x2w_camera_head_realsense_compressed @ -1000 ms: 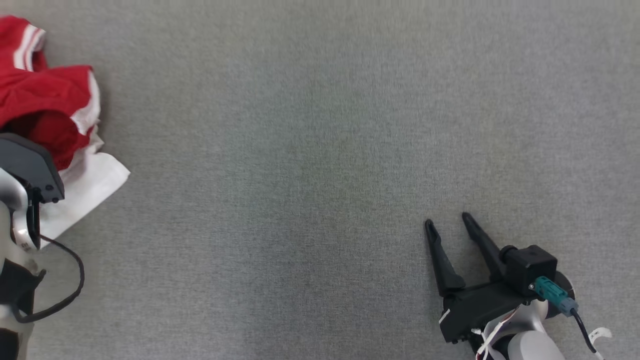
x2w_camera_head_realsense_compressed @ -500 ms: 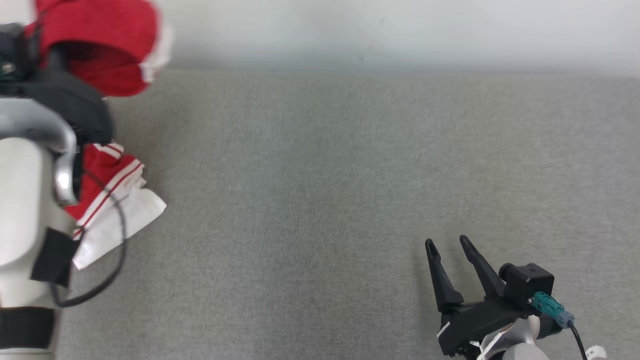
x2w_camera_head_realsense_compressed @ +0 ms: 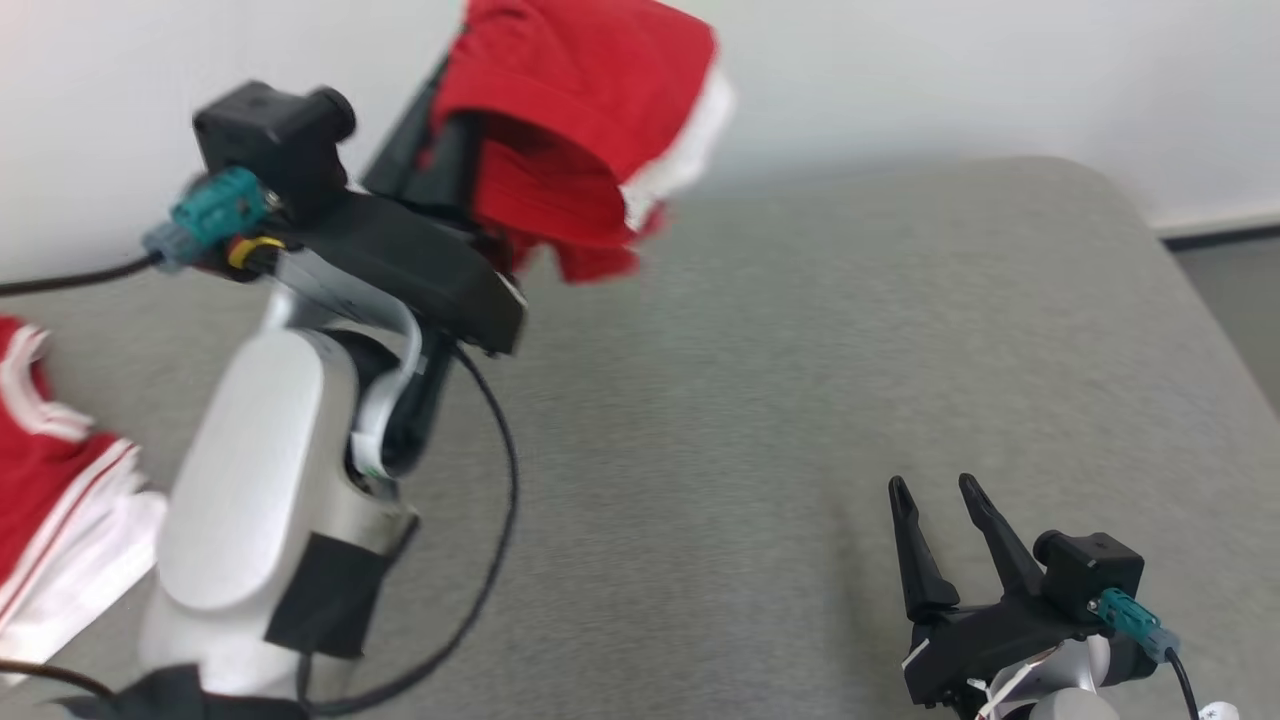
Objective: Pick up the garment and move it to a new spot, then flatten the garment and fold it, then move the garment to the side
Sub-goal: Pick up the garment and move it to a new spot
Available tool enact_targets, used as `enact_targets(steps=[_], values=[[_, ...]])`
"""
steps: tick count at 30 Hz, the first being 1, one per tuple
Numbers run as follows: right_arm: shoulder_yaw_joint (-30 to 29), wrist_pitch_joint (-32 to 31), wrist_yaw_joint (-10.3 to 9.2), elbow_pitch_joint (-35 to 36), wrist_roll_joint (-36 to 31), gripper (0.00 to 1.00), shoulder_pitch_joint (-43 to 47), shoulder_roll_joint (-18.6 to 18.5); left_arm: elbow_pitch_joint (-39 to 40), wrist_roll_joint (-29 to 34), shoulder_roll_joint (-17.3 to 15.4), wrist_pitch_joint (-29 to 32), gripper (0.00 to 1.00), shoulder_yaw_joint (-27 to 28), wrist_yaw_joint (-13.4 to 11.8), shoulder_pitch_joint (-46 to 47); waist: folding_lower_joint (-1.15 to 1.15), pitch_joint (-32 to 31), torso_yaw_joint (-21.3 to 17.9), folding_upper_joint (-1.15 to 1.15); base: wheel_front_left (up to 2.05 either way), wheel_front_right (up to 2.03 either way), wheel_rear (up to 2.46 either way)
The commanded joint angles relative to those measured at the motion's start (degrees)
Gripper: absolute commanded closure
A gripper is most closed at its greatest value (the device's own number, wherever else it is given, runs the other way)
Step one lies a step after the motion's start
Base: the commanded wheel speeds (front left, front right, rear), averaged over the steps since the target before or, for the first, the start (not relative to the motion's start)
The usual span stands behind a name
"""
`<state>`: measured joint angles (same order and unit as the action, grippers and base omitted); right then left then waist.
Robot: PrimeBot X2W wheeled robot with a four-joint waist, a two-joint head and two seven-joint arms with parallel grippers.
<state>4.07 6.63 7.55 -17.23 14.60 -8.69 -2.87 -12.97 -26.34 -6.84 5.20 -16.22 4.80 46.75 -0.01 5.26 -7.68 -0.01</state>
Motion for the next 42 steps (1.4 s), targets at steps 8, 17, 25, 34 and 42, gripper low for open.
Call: enact_targets(steps=[8, 17, 25, 34, 42], values=[[1.5, 0.7, -0.11, 0.3, 1.6, 0.0, -0.1, 0.0, -0.4, -5.3, 2.4, -2.4, 1.0, -2.8, 1.0, -6.8, 0.01, 4.0, -12.9, 0.01, 0.0, 0.0, 0.0], [3.4, 2.0, -0.11, -1.1, 3.0, 0.0, -1.7, 0.0, -13.1, -4.5, -0.1, -7.3, 0.59, -5.4, 2.0, -12.8, 0.01, 6.3, -15.1, 0.01, 0.0, 0.0, 0.0], [3.7, 2.7, -0.11, -2.6, 2.8, 0.0, -2.0, 0.0, -23.9, -5.4, 0.3, -12.0, 0.0, -7.3, 2.5, -13.6, 0.01, 5.4, -11.5, 0.01, 0.0, 0.0, 0.0], [2.8, 1.8, -0.11, -2.6, 1.3, 0.0, -0.3, 0.0, -19.4, -5.4, -1.2, -17.8, 0.0, -9.4, 2.6, -19.7, 0.01, 2.2, -4.9, 0.01, 0.0, 0.0, 0.0], [0.7, 0.1, -0.11, -0.9, -0.2, 0.0, 2.2, 0.0, -11.5, -5.0, -3.0, -19.3, 0.0, -9.5, 0.5, -29.8, 0.01, -0.8, 2.9, 0.01, 0.0, 0.0, 0.0]])
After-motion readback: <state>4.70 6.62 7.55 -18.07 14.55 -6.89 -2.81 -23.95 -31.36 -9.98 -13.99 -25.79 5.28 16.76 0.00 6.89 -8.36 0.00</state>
